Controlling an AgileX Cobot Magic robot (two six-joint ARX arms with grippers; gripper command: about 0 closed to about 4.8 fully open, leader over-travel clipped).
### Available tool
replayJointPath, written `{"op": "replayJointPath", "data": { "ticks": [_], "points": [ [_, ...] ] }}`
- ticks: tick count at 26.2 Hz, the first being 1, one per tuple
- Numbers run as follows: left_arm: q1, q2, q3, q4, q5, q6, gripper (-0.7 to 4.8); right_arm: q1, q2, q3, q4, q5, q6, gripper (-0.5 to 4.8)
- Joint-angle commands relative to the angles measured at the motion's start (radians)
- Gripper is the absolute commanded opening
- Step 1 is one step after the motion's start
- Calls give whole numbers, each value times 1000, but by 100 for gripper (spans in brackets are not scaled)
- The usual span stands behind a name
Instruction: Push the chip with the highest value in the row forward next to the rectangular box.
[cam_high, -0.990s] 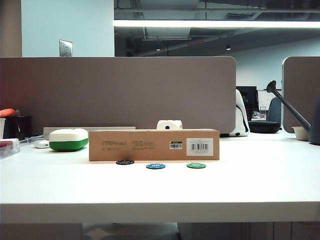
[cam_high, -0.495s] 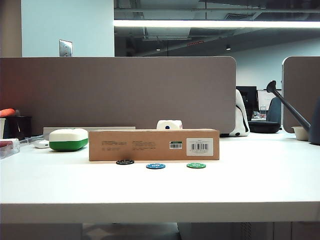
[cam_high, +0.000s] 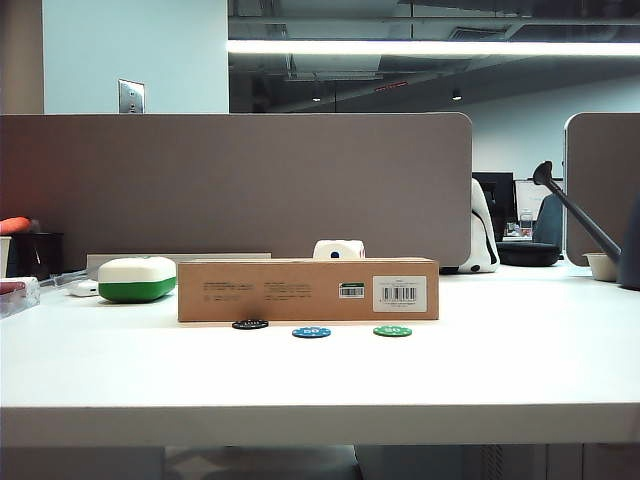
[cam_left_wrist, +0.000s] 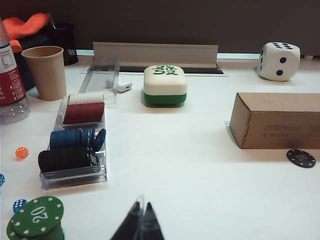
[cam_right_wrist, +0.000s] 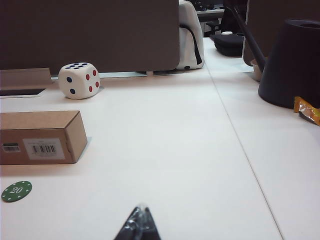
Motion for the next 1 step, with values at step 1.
{"op": "replayJointPath", "data": {
  "ticks": [1],
  "points": [
    [2, 0, 4, 13, 0, 3, -5, 0, -1, -5, 17, -1, -3, -9]
  ]
}}
